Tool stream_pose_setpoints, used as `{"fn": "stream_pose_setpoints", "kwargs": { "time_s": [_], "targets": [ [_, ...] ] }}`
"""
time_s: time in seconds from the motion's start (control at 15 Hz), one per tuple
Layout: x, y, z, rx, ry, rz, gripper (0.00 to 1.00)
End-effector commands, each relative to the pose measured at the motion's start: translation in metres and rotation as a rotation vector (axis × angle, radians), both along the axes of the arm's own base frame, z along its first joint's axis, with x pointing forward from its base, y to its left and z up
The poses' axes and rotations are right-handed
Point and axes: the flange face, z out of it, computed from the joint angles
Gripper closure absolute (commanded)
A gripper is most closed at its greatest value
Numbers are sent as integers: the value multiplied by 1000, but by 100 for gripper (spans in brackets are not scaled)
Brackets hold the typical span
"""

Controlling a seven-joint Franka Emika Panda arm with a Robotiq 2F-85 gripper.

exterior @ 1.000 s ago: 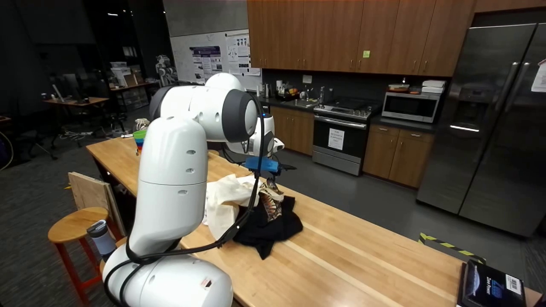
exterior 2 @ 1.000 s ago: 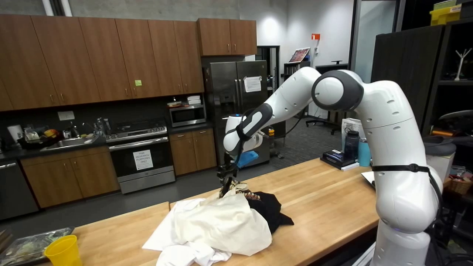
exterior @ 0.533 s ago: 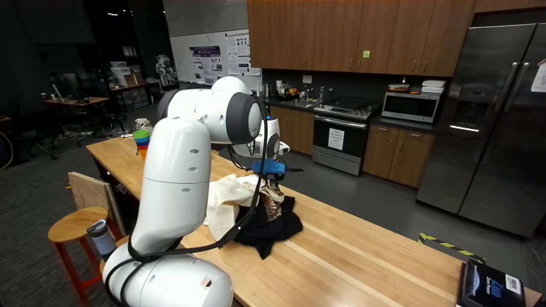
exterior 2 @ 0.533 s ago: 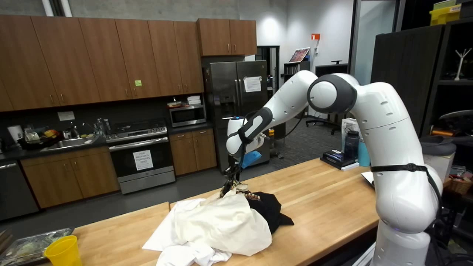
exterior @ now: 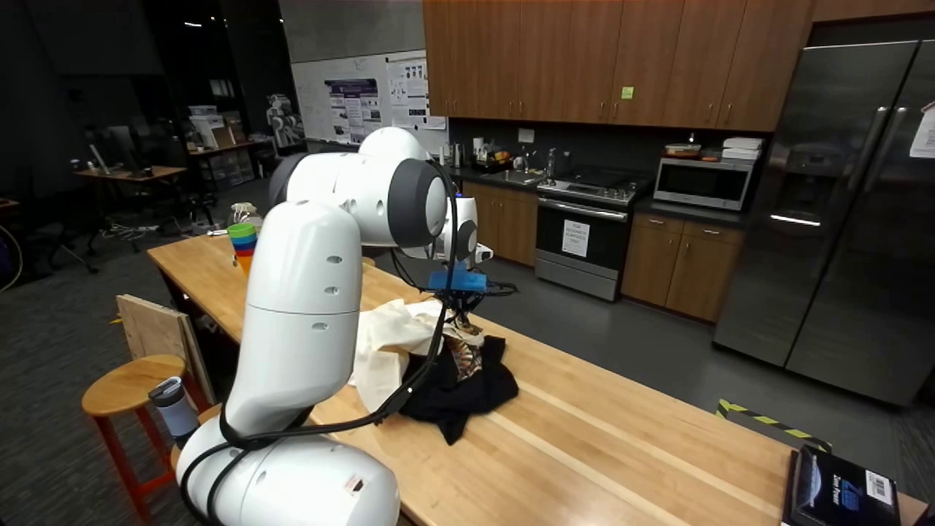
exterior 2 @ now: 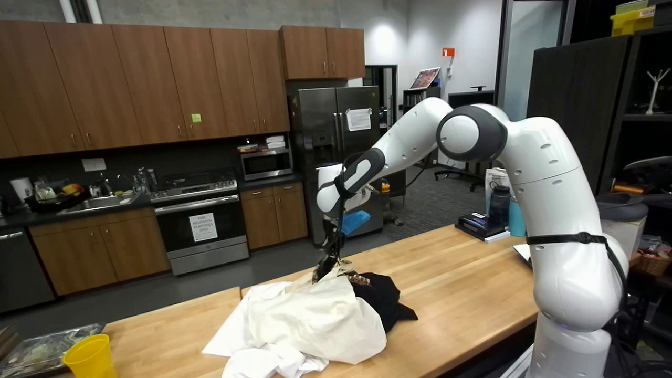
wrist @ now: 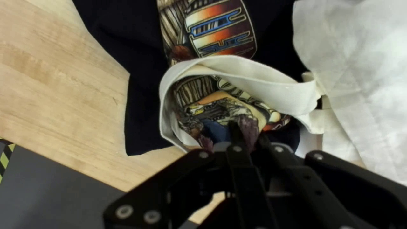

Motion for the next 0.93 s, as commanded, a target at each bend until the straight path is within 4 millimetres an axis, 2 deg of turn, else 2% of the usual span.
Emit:
{"fn": "stream_pose_setpoints", "kwargs": {
  "time_s": [0.0,0.27,0.53,0.87],
  "targets": [
    [-13,-3,54,-37,48,77,98],
    [-16,-17,145,-60,-104,135,98],
    [-27,-38,243,7,-258,130,98],
    [-60,-68,358,224,-298,122,98]
  ]
}}
